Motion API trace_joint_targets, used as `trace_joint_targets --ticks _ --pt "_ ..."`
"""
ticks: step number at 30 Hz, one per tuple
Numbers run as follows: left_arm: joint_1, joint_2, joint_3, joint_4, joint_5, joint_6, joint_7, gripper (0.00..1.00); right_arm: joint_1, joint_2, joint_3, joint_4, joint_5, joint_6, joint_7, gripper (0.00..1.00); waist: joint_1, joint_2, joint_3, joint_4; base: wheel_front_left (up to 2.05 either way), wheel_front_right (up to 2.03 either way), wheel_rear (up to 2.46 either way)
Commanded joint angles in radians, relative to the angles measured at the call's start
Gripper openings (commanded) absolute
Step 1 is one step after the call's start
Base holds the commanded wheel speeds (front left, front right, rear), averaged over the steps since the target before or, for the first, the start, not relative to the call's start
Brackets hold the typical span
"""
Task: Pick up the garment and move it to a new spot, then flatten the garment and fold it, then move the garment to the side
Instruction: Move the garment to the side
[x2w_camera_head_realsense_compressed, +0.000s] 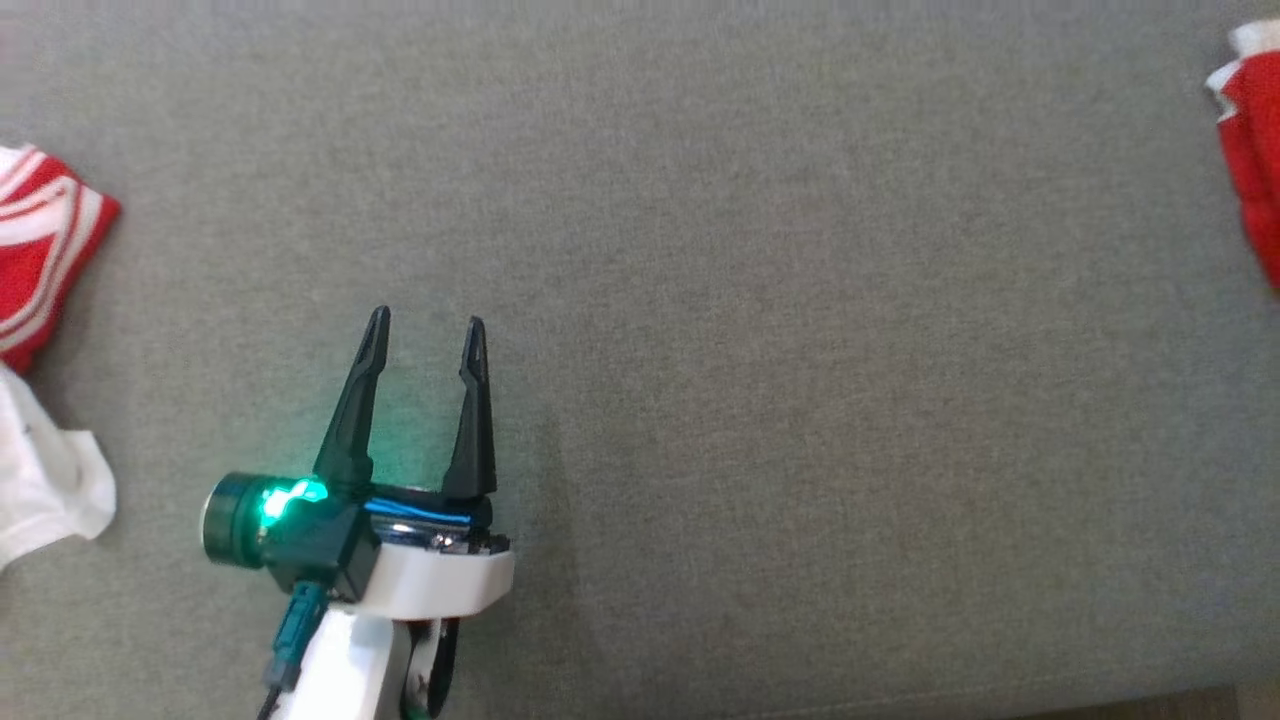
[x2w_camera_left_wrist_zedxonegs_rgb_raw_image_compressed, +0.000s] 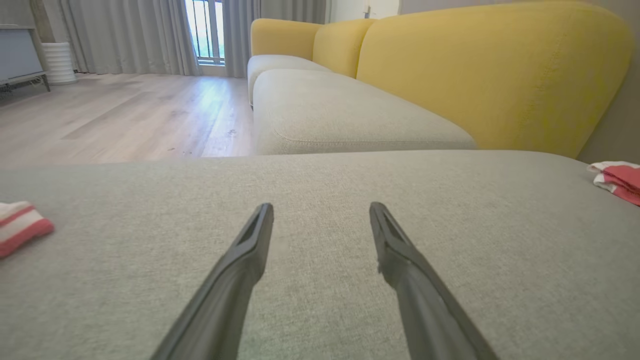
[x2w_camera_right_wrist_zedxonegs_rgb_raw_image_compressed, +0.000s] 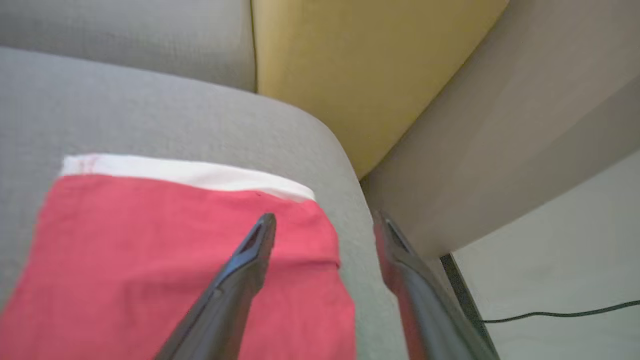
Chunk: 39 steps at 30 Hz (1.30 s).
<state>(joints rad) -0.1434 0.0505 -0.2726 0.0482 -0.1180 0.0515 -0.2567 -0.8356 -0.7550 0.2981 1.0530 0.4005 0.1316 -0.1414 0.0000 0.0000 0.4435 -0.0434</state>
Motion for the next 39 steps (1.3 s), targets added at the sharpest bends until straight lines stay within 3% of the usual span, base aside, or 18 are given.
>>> trace_joint_targets --ticks 1,6,15,20,28,39 --pt "-0.003 0.000 0.019 -0.027 -0.009 0.010 -0.005 1.00 0.017 0.006 -0.007 -0.019 -0.019 -0.001 -0.032 1.00 0.0000 0.0000 -0.053 0.010 0.00 0.00 0.00" --pt "0.052 0.000 0.023 -0.018 -0.026 0.033 -0.005 1.00 0.092 0.163 -0.011 -0.084 -0.030 -0.001 -0.080 1.00 0.0000 0.0000 -0.165 0.017 0.00 0.00 0.00" --pt "0.174 0.000 0.052 0.017 -0.061 0.082 -0.005 1.00 0.336 0.393 0.068 -0.283 0.093 -0.001 -0.118 1.00 0.0000 0.0000 -0.351 0.024 0.00 0.00 0.00" --pt "0.230 0.000 0.075 0.003 -0.115 0.098 -0.005 1.00 0.493 0.460 0.028 -0.482 0.059 -0.001 -0.120 1.00 0.0000 0.0000 -0.423 0.031 0.00 0.00 0.00" --pt "0.315 0.000 0.090 -0.091 -0.067 0.097 -0.005 1.00 0.777 0.566 -0.110 -0.809 -0.087 -0.001 -0.120 1.00 0.0000 0.0000 -0.479 0.044 0.00 0.00 0.00" --pt "0.414 0.000 0.091 -0.104 -0.048 0.060 -0.005 1.00 0.966 0.623 -0.133 -0.907 -0.163 -0.001 -0.120 1.00 0.0000 0.0000 -0.539 0.052 0.00 0.00 0.00"
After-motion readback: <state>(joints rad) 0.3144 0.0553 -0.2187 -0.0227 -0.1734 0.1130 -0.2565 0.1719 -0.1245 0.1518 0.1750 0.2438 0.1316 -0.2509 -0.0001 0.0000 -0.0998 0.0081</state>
